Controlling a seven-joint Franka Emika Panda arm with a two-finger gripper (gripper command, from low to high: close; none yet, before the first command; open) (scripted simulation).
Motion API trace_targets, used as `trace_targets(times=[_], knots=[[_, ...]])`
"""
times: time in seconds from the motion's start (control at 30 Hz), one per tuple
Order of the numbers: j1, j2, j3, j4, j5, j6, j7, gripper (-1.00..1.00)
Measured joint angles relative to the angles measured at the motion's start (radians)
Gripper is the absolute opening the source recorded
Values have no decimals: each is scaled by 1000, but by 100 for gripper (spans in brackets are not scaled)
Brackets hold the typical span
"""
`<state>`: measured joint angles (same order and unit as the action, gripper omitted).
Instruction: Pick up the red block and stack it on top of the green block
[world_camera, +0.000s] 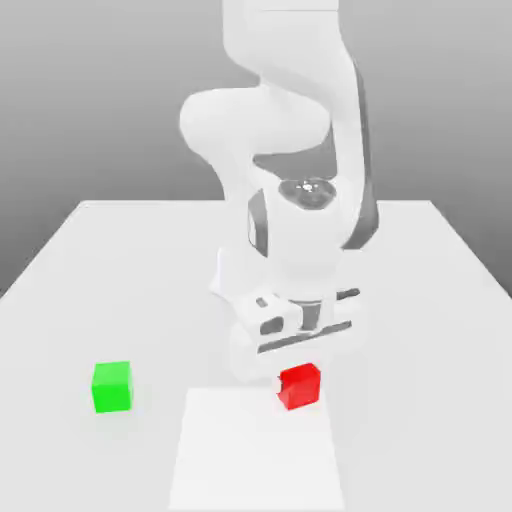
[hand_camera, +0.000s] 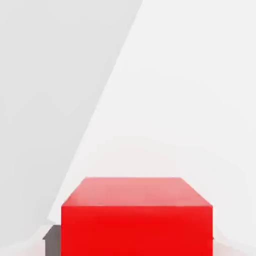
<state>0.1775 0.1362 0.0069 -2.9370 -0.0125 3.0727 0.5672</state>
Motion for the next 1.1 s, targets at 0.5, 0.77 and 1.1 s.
trace_targets(times=[0.5,0.77,1.1], knots=[[-164,-290,-196,33,-52,-318,-316,-100],[-344,-291,-423,115,-123,-397,-661,-100],[-363,-47,-378,133,147,-189,-893,100]])
